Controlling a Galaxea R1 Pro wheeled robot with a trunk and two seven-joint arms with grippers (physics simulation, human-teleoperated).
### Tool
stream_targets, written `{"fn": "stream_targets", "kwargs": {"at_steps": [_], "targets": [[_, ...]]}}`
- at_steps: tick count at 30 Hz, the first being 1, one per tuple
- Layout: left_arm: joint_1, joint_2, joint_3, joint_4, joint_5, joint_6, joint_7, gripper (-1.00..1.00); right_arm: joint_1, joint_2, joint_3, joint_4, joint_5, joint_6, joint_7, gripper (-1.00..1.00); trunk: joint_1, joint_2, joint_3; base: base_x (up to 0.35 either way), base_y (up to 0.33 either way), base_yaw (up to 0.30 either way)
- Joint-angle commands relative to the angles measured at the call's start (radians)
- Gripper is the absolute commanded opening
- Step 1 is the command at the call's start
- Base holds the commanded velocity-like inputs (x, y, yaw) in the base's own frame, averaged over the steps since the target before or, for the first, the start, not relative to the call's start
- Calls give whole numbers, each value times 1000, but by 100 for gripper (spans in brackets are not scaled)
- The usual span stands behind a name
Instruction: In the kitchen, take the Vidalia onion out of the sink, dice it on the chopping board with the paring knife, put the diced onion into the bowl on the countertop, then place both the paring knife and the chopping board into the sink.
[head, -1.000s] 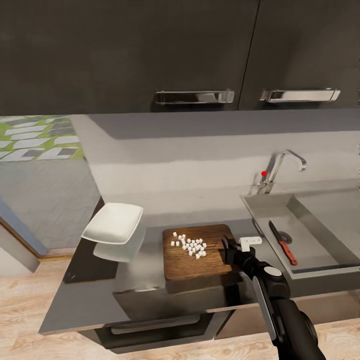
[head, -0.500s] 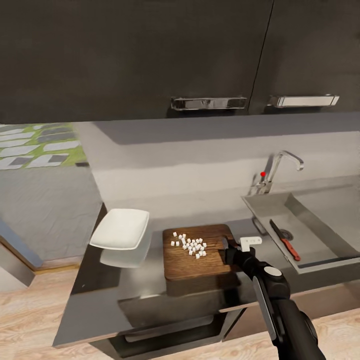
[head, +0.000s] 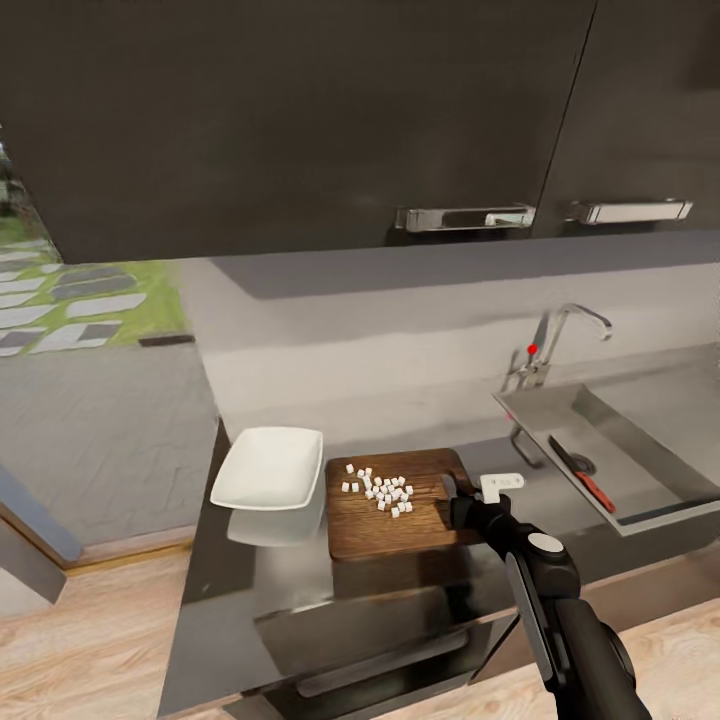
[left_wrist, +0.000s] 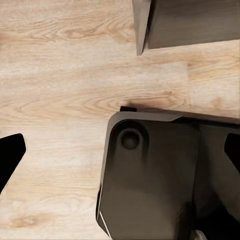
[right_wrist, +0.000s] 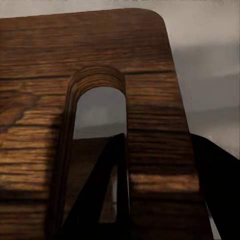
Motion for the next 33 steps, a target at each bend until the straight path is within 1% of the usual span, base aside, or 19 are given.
{"fn": "stream_targets", "kwargs": {"at_steps": [1,5,16,22,33], "targets": [[0,2,-6,-1,10,-3,8,100,-1,1,-2,-2,6,5,8,-100,1,-2,0,0,308,-120],[0,2,-6,-1,10,-3,8,100,-1,1,-2,-2,6,5,8,-100,1,-2,6,0,271,-120],[0,2,-6,-1,10,-3,8,100,-1,1,-2,-2,6,6,8,-100,1,-2,24,0,38,-117],[0,2,-6,-1,10,-3,8,100,-1,2,-1,-2,6,34,7,-100,1,-2,34,0,162,-111],[0,2,-6,-1,10,-3,8,100,-1,2,-2,-3,6,41,7,-100,1,-2,52,0,175,-103]]}}
